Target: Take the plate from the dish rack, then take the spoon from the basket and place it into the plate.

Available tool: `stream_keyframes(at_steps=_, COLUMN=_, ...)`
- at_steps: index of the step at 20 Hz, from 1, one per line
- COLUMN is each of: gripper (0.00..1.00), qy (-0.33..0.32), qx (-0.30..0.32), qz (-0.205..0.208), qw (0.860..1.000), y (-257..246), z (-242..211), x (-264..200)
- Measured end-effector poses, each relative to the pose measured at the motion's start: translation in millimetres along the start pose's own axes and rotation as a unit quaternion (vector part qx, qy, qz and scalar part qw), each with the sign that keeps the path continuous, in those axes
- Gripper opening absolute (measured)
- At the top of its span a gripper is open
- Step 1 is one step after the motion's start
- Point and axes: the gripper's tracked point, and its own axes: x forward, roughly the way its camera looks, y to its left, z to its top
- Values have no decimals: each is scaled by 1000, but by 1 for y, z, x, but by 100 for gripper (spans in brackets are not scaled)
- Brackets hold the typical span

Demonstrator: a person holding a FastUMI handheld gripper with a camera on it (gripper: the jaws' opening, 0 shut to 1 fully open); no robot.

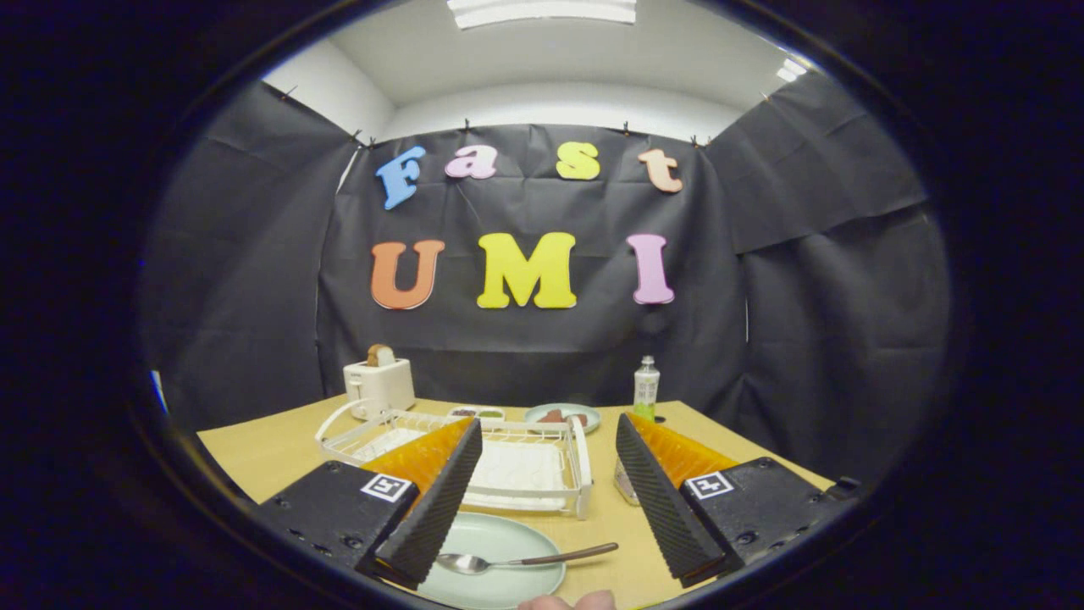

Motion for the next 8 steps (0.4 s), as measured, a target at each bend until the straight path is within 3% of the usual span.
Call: stream_keyframes(at_steps=8, gripper=100, qy=-40, qx=-12, qz=-20, qw=999, y=12, z=7, x=-39)
